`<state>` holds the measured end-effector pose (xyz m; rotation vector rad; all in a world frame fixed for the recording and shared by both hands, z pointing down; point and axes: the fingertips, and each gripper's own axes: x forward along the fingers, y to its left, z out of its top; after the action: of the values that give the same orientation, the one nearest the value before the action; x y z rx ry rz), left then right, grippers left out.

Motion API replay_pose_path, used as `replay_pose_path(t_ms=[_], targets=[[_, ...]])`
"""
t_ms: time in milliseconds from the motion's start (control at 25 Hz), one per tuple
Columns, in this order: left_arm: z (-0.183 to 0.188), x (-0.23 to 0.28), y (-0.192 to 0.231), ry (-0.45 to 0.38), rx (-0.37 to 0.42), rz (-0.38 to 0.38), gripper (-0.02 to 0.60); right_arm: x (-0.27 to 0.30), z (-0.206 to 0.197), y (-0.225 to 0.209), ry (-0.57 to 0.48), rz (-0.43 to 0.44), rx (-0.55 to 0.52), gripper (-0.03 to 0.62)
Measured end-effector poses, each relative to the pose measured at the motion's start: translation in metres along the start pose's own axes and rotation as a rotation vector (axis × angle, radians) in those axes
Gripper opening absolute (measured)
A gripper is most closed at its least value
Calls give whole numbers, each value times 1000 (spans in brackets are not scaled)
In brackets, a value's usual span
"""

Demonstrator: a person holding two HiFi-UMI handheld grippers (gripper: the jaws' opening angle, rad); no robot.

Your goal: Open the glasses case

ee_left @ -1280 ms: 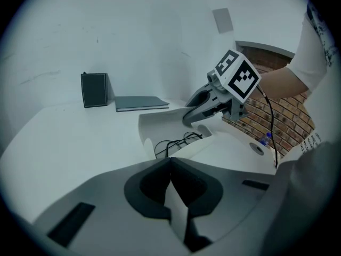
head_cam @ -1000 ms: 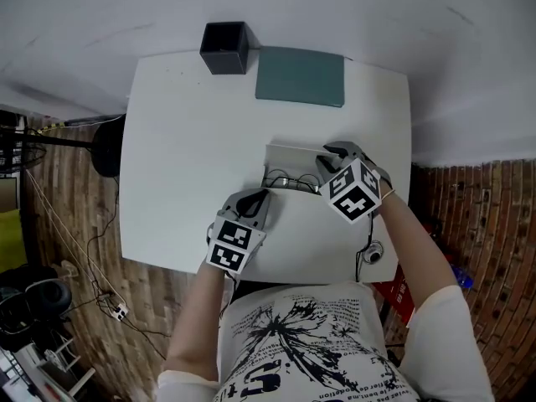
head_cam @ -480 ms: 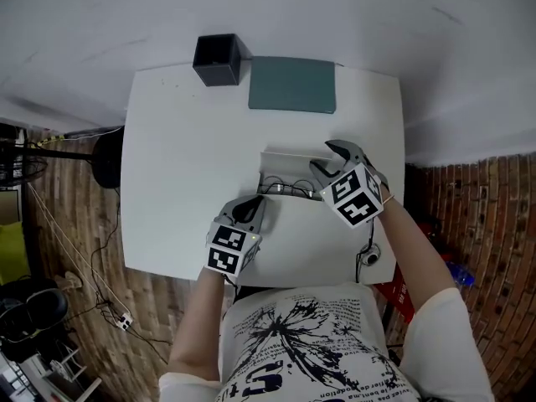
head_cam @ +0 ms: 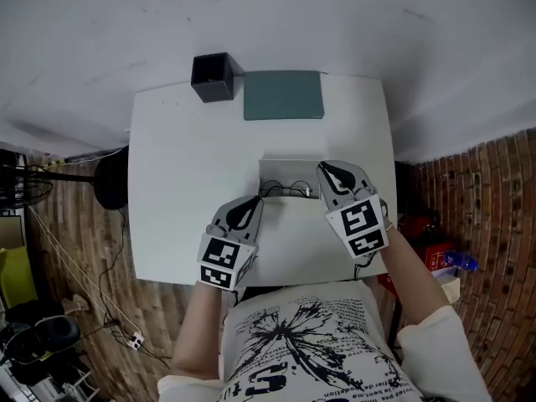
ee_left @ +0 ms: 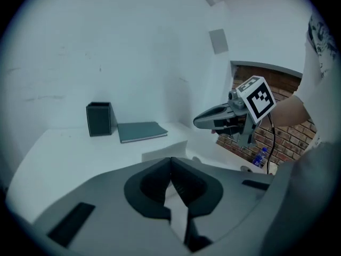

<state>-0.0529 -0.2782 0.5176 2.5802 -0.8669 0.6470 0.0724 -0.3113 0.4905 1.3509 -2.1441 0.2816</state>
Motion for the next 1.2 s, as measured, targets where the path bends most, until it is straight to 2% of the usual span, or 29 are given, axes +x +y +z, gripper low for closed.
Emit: replay_pose_path(t_ms=[40, 240, 480, 560, 680, 920, 1200], targets=[[11, -7, -1, -22, 23, -3, 13, -9, 7, 0, -31, -34, 8, 15], [59, -46, -6, -129, 119, -12, 12, -52, 34, 9, -153, -141, 37, 15], [97, -99, -28, -225, 223, -36, 13, -111, 56, 24, -304, -188, 135, 15], [110, -117, -34, -289, 237, -43, 14, -128, 63, 29, -345, -214, 141, 15], [125, -144, -41, -387, 215, -51, 14, -150, 72, 44, -396, -208, 121, 14], [125, -186, -50, -377, 260, -53, 14, -187, 82, 73, -462, -207, 91, 14], [125, -207, -50, -401, 241, -55, 13, -204, 88, 82, -494, -253, 139, 12]])
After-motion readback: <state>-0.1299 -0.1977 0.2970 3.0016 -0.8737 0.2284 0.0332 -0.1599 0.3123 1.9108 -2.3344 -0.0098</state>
